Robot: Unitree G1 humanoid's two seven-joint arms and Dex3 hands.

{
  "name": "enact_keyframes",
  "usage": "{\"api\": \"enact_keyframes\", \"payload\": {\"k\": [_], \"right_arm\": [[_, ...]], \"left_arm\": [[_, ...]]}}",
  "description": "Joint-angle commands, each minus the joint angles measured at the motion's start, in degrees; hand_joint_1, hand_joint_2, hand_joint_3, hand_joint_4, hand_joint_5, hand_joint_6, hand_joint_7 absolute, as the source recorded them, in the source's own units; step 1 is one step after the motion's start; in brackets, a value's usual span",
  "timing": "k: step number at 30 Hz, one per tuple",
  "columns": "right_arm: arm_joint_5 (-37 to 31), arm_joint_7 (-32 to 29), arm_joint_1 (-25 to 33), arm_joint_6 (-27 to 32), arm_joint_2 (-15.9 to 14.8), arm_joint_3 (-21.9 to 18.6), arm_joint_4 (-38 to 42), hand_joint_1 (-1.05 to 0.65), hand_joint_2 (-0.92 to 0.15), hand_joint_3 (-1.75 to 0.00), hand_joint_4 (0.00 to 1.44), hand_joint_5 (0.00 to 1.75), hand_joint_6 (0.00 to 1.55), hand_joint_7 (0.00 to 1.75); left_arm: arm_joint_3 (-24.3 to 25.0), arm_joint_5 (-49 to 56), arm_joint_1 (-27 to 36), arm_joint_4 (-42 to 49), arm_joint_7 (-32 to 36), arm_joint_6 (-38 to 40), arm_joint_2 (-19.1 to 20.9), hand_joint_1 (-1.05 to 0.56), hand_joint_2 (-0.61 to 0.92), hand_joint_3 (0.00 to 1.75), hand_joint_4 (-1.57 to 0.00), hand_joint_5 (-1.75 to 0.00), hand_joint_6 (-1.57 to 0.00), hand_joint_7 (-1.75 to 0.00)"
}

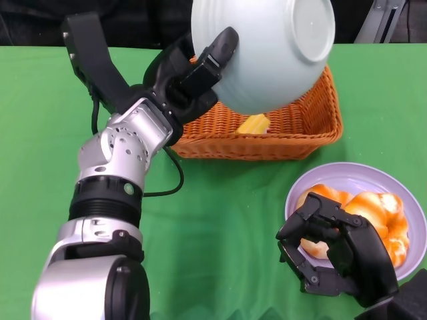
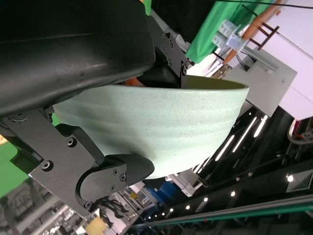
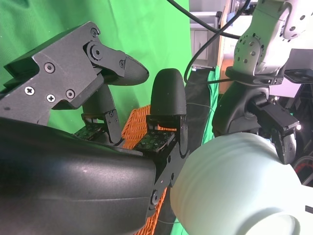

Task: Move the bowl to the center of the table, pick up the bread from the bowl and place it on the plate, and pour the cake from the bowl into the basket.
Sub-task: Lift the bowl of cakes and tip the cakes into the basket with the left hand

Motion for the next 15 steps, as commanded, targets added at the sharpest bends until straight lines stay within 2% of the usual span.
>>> {"api": "enact_keyframes", "payload": {"k": [1, 15], "right_arm": [[0.3, -0.3, -0.4, -0.6, -0.1, -0.2, 0.5, -0.14, -0.52, -0.97, 0.67, 1.56, 0.66, 1.28], [0.5, 0.0, -0.2, -0.4, -0.1, -0.1, 0.2, -0.15, -0.53, -0.93, 0.66, 1.56, 0.66, 1.27]], "left_arm": [[0.8, -1.2, -2.6, 0.3, 0.9, 1.0, 0.9, -0.13, 0.70, 1.01, -0.69, -1.75, -0.57, -1.75], [3.8, -3.9, -3.7, 1.3, 3.8, 6.1, 0.6, -0.13, 0.70, 0.98, -0.70, -1.75, -0.53, -1.75]]}}
